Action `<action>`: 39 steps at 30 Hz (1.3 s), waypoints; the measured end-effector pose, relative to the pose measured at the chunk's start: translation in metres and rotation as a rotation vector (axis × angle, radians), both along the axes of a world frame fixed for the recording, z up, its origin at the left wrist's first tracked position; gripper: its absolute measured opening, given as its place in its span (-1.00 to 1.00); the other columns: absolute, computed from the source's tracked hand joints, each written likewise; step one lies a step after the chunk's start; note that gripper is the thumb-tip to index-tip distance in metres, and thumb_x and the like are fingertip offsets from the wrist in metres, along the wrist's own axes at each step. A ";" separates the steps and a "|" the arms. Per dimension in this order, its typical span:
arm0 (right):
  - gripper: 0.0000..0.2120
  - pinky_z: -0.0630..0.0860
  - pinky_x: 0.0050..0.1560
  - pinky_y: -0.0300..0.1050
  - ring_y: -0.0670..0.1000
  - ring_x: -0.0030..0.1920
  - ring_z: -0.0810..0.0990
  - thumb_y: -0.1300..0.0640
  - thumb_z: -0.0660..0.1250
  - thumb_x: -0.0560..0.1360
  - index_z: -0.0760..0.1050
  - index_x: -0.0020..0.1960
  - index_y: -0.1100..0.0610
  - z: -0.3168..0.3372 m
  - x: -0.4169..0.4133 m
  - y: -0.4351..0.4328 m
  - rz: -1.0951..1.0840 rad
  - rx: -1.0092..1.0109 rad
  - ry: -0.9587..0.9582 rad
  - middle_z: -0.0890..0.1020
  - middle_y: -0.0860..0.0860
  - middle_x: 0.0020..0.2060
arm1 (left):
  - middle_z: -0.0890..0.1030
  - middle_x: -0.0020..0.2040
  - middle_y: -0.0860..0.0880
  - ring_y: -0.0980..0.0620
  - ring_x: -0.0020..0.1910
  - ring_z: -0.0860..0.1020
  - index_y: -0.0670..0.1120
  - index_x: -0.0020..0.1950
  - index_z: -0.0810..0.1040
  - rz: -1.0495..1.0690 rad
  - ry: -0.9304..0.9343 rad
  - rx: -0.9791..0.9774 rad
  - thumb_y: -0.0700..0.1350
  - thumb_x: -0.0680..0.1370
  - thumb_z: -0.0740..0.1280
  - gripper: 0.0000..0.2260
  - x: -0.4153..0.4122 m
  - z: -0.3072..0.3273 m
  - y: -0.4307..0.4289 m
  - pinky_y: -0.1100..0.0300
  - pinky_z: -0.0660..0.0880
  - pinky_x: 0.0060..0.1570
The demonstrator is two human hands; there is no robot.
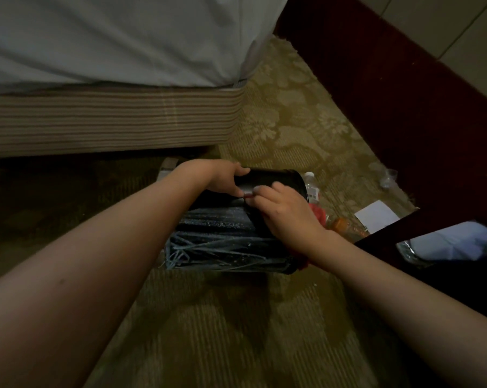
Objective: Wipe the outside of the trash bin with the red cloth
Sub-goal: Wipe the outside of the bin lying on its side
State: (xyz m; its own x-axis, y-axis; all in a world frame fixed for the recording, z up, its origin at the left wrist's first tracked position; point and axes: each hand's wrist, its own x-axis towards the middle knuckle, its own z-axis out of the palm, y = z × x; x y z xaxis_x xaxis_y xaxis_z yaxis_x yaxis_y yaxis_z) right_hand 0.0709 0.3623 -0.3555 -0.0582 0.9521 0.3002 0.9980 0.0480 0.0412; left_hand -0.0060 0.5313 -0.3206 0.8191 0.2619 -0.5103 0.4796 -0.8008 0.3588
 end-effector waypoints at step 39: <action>-0.74 0.52 -0.28 0.00 0.15 -0.19 0.55 0.31 0.39 0.38 0.59 0.07 0.22 0.025 0.002 0.041 0.189 -0.152 -0.093 0.62 0.13 0.00 | -0.03 0.55 0.01 -0.06 0.51 0.01 0.09 0.52 -0.03 -0.001 -0.034 0.191 0.04 0.57 0.22 -0.40 -0.057 -0.019 0.050 -0.09 -0.01 0.47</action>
